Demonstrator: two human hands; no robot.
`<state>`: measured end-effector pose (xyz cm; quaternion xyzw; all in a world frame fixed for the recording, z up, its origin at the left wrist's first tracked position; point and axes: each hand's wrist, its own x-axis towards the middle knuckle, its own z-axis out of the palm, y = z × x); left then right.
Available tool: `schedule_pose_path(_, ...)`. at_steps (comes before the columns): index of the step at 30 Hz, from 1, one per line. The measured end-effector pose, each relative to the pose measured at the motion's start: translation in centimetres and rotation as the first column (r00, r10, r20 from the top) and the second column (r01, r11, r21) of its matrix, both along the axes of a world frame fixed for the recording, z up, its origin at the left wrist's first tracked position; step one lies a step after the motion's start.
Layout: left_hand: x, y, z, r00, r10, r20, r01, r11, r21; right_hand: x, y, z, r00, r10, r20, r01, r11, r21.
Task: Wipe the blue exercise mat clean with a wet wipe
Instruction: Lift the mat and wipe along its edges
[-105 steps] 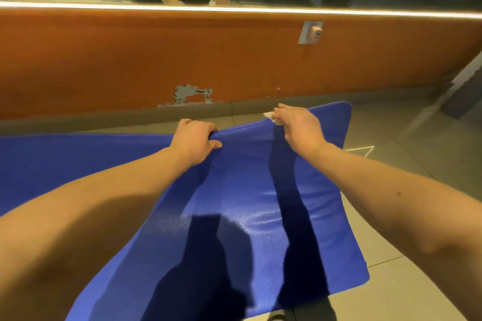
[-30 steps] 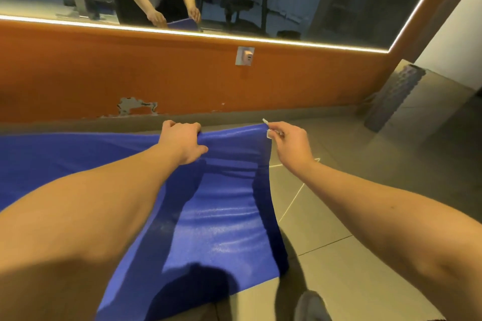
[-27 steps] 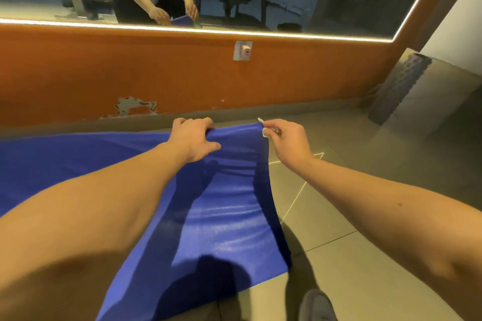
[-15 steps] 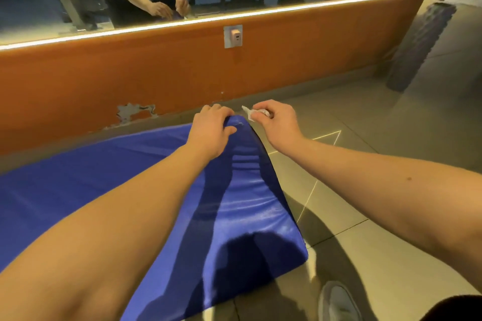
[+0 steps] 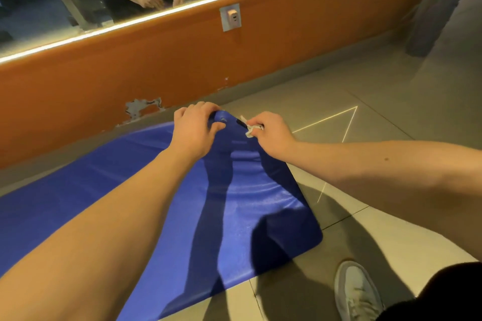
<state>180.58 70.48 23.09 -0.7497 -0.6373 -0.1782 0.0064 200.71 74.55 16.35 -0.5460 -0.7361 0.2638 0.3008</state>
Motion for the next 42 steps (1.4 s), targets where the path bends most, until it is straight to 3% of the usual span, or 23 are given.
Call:
schedule_pose_path(3,-0.2,-0.2,0.4,0.999,0.019,0.037,-0.02,1.0,0.018,0.5,0.4,0.0,0.999,-0.037,-0.011,0.036,0.996,-0.083)
schedule_pose_path(7,-0.5,-0.3,1.5,0.997,0.048,0.055,-0.051,0.997,0.056,-0.9,0.3,3.4,0.966,-0.022,-0.259,0.03,0.999,0.025)
schedule_pose_path(9,-0.9,-0.5,1.7,0.998,0.037,0.044,-0.039,0.998,0.039,-1.6,-0.1,4.2,0.954,0.014,-0.299,0.003,0.998,0.058)
schedule_pose_path(13,-1.7,-0.9,2.1,0.993,0.037,0.113,-0.036,0.999,-0.005,-1.4,-0.7,3.1,0.979,0.057,-0.196,-0.048,0.998,0.049)
schedule_pose_path(18,-2.4,-1.4,2.3,0.99,0.027,0.14,-0.022,0.999,-0.034,0.5,-0.2,0.1,0.999,0.006,0.052,0.001,0.992,-0.126)
schedule_pose_path(23,-2.4,-1.2,2.8,0.991,-0.038,0.125,0.038,0.999,0.0,0.7,-0.5,-0.2,0.995,-0.048,0.092,0.061,0.987,-0.148)
schedule_pose_path(25,-2.1,-1.0,3.0,0.996,-0.09,0.024,0.089,0.995,0.041,0.5,-0.8,-0.1,0.996,-0.049,0.071,0.06,0.985,-0.161)
schedule_pose_path(27,-1.3,-0.6,2.7,0.962,-0.116,-0.247,0.152,0.98,0.131,0.4,-1.1,0.0,0.998,-0.044,0.035,0.05,0.984,-0.17)
schedule_pose_path(29,0.3,-0.1,2.2,0.855,-0.095,-0.51,0.202,0.966,0.159,0.0,-1.4,0.1,0.999,-0.05,-0.013,0.048,0.988,-0.15)
schedule_pose_path(31,1.9,0.0,1.3,0.745,-0.084,-0.661,0.202,0.974,0.103,-0.6,-1.8,0.3,0.998,-0.047,-0.042,0.041,0.991,-0.124)
schedule_pose_path(34,3.3,-0.1,0.0,0.698,-0.096,-0.71,0.173,0.984,0.037,-1.1,-1.9,0.3,0.994,-0.051,-0.093,0.041,0.994,-0.106)
schedule_pose_path(42,1.2,0.5,-0.4,0.753,-0.093,-0.652,0.209,0.973,0.103,-1.0,-3.8,-3.2,0.96,-0.176,-0.219,0.154,0.981,-0.115)
